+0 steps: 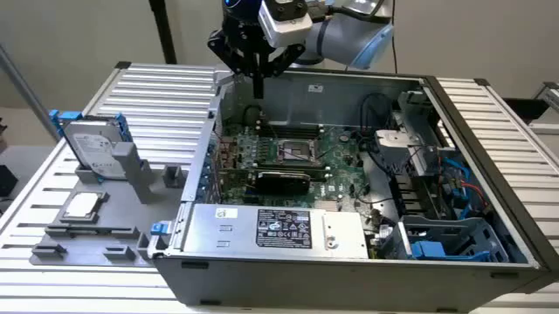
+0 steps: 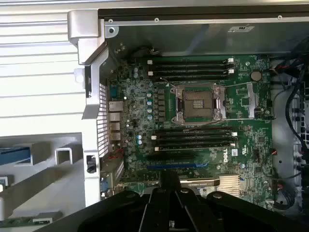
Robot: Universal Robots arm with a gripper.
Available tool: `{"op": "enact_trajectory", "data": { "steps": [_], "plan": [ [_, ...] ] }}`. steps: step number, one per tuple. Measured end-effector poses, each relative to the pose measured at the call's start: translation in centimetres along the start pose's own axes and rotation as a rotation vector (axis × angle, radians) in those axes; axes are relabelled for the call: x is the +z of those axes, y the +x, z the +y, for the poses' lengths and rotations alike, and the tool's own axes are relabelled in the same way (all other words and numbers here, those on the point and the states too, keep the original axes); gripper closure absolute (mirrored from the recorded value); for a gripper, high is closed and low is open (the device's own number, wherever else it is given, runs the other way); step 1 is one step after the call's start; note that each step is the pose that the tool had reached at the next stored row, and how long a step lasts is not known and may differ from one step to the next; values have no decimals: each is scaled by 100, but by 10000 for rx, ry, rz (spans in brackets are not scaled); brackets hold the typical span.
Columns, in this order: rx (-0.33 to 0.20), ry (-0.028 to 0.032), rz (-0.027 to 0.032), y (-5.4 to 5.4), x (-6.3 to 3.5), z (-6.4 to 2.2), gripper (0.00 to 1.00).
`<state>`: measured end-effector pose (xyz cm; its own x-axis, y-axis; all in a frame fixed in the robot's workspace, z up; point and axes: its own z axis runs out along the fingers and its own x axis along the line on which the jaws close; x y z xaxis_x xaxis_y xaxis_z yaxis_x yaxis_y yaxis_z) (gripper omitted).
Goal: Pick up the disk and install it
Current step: 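Reach for the disk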
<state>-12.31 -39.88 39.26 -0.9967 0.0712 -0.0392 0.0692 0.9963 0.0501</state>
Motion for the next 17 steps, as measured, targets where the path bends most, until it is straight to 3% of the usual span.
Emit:
{"op": "enact_trajectory", "data": {
  "steps": [15,17],
  "plan": [
    [-1,-2,-23,5,0,0,100],
    [0,-1,-27,52,-3,-4,100]
  ]
}}
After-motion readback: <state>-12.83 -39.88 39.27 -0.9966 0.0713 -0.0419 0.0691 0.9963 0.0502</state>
